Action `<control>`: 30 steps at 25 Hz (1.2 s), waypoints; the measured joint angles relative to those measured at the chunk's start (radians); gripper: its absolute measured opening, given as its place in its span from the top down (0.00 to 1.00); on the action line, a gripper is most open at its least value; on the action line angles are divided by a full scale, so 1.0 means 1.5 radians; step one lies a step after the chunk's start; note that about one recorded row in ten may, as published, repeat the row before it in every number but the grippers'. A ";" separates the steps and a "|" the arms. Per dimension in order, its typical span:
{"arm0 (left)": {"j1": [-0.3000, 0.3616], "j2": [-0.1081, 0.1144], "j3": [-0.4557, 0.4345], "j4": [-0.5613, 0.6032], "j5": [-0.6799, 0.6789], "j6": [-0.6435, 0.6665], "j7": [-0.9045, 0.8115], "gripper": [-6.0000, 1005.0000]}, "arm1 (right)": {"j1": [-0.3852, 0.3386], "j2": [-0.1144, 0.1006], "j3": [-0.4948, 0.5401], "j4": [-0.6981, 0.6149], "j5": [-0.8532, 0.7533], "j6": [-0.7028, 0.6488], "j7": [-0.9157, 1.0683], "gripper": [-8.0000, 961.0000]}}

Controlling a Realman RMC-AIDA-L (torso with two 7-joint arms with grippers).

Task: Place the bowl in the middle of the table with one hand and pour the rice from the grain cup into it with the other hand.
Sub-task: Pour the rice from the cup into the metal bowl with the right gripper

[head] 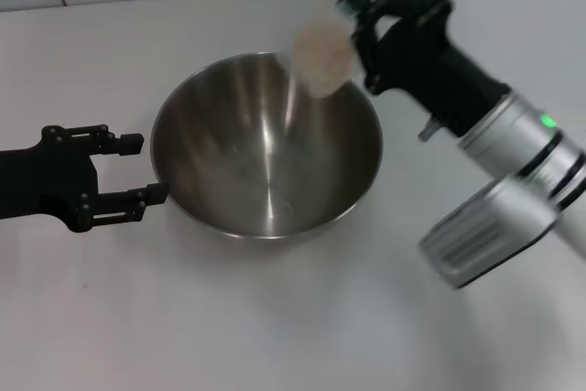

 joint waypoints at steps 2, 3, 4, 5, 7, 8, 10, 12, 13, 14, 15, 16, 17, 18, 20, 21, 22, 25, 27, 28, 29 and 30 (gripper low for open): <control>0.000 0.000 0.000 0.000 0.000 0.000 0.000 0.30 | 0.010 0.000 0.003 0.036 -0.017 0.022 -0.155 0.95; 0.000 0.000 0.000 0.000 0.000 0.000 -0.001 0.30 | 0.013 0.001 0.004 0.049 -0.023 0.031 -0.216 0.95; 0.000 0.000 0.000 0.000 0.000 0.000 -0.001 0.30 | 0.016 0.001 0.006 0.061 -0.028 0.040 -0.281 0.95; -0.001 0.000 0.000 0.000 0.000 0.000 -0.002 0.30 | 0.017 0.001 0.007 0.070 -0.032 0.046 -0.336 0.95; -0.002 0.000 0.001 0.000 0.000 0.001 -0.004 0.30 | 0.018 0.001 0.008 0.081 -0.039 0.052 -0.411 0.95; -0.003 0.000 0.002 0.000 0.001 0.001 -0.005 0.30 | 0.018 0.001 0.008 0.084 -0.043 0.054 -0.447 0.95; -0.004 0.001 0.005 0.000 0.001 0.001 -0.006 0.30 | 0.018 0.001 0.009 0.088 -0.049 0.057 -0.522 0.95; -0.006 0.001 0.006 0.000 0.001 0.001 -0.006 0.30 | 0.018 0.001 0.012 0.096 -0.051 0.065 -0.613 0.94; -0.006 0.001 0.006 0.000 0.001 0.001 -0.006 0.30 | 0.018 0.001 0.015 0.101 -0.051 0.069 -0.655 0.94; -0.007 0.001 0.007 0.000 0.001 0.001 -0.006 0.30 | 0.018 0.001 0.019 0.107 -0.051 0.076 -0.707 0.94; -0.008 0.001 0.007 0.000 0.001 0.001 -0.007 0.30 | 0.018 0.002 0.025 0.112 -0.052 0.082 -0.779 0.94; -0.009 0.001 0.007 0.001 0.001 0.002 -0.007 0.30 | 0.018 0.002 0.025 0.112 -0.052 0.082 -0.779 0.94; -0.010 0.001 0.007 0.001 0.001 0.002 -0.008 0.30 | 0.019 0.001 0.026 0.114 -0.053 0.083 -0.817 0.94; -0.012 0.001 0.008 0.003 0.001 0.002 -0.010 0.30 | 0.019 0.002 0.027 0.115 -0.055 0.084 -0.843 0.94; -0.014 0.001 0.011 0.004 0.001 0.002 -0.013 0.30 | 0.021 0.001 0.028 0.116 -0.059 0.085 -0.898 0.94; -0.017 0.001 0.016 0.006 0.002 0.002 -0.018 0.30 | 0.025 0.001 0.029 0.115 -0.061 0.088 -0.953 0.94; -0.017 0.001 0.016 0.006 0.002 0.002 -0.018 0.30 | 0.025 0.001 0.029 0.115 -0.061 0.088 -0.953 0.94; -0.024 0.001 0.017 0.008 0.017 0.002 -0.025 0.30 | 0.029 0.001 0.024 0.114 -0.065 0.103 -1.013 0.93; -0.030 0.001 0.017 0.008 0.030 0.002 -0.031 0.30 | 0.027 0.002 0.025 0.110 -0.080 0.115 -1.021 0.93; -0.031 0.000 0.017 0.008 0.033 0.002 -0.032 0.30 | 0.026 0.001 0.033 0.111 -0.088 0.118 -1.018 0.93; -0.032 0.000 0.017 0.008 0.034 0.002 -0.032 0.30 | 0.024 0.001 0.051 0.121 -0.092 0.117 -1.003 0.93; -0.032 -0.001 0.017 0.008 0.034 0.002 -0.032 0.30 | 0.023 0.002 0.069 0.134 -0.093 0.114 -0.984 0.93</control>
